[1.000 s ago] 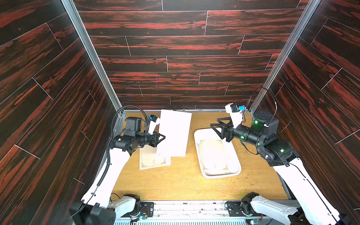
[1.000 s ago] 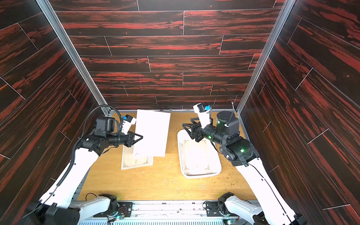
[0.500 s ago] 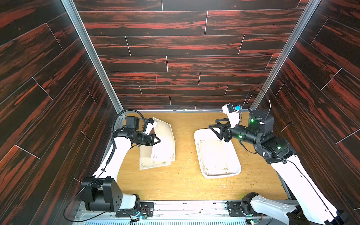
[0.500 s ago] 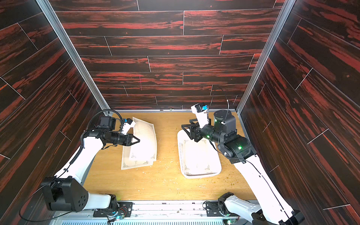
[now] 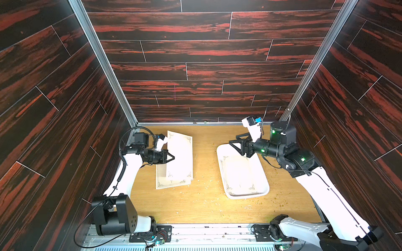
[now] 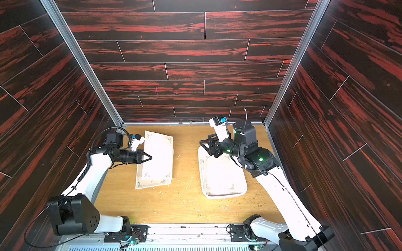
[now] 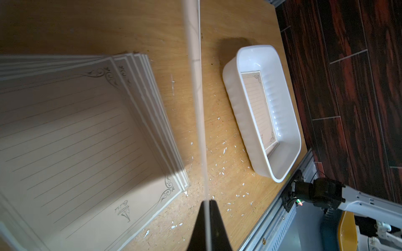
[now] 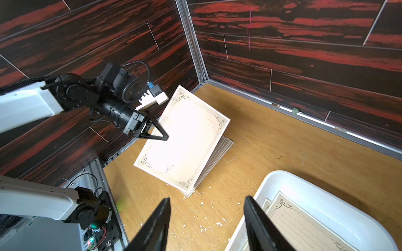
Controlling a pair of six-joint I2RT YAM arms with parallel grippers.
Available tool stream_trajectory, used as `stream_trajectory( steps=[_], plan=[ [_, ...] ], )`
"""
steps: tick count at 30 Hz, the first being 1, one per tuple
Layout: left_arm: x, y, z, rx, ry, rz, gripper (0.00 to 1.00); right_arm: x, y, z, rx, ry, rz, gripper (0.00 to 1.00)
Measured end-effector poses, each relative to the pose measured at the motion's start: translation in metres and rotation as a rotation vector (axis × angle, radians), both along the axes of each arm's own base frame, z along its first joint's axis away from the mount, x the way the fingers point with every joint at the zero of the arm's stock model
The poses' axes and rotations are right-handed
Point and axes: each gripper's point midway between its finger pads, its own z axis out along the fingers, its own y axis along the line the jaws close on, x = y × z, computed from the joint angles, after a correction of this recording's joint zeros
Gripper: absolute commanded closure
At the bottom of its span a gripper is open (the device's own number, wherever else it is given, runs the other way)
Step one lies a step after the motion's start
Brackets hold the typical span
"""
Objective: Take out the stationery paper from the storage box
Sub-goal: Place the stationery paper at the center of the board.
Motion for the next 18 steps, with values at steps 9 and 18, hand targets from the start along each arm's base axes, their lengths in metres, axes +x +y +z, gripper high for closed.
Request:
stream_trajectory(
  steps=[9, 18],
  plan=[
    [0.008, 0.01, -0.019, -0.021, 0.072, 0.035, 1.0, 0.011, 0.01, -0.03, -0.059, 0.111, 0.015, 0.43],
    [0.007, 0.007, -0.016, -0.046, 0.059, 0.012, 1.0, 0.01, 0.012, -0.033, -0.057, 0.121, 0.027, 0.44]
  ],
)
